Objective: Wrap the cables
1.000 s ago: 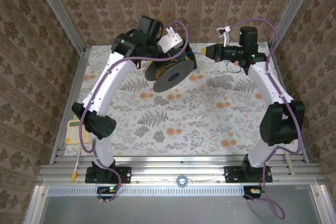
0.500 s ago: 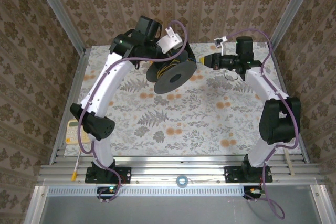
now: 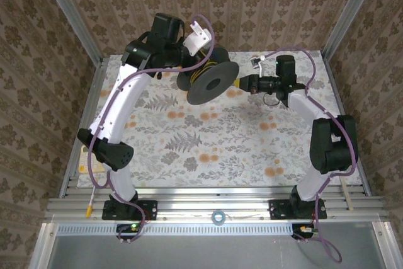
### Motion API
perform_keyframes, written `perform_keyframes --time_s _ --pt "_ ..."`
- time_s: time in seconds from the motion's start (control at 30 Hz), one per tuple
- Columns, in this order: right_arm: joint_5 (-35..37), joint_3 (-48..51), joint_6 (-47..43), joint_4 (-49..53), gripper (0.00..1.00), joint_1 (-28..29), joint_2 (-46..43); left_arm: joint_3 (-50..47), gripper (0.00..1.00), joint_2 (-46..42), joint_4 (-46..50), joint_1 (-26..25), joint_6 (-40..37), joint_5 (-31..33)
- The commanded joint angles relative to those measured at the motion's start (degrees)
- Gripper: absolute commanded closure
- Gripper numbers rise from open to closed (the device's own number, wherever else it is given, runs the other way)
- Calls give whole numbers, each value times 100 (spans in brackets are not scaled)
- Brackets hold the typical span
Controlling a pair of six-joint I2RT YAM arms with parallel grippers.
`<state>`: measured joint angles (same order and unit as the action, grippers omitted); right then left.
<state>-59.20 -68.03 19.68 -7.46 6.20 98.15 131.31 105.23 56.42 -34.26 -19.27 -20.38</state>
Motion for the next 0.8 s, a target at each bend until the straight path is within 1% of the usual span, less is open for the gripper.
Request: perform_keyframes --time_s 0.0,0.2,0.37,0.57,0.77 --pt "-95 165 274 -520 100 173 90 41 100 -299 -881 57 317 -253" --pt "142 430 618 -1047 100 418 95 -252 100 -457 -1359 172 612 11" --pt "376 708 891 -1510 100 595 30 -515 100 -597 -1718 284 858 414" --pt "642 889 959 -1627 100 898 -81 -702 100 -648 -1992 359 1110 904" --pt "863 828 891 -1465 100 1266 -68 -677 100 -568 -2083 385 1300 1158"
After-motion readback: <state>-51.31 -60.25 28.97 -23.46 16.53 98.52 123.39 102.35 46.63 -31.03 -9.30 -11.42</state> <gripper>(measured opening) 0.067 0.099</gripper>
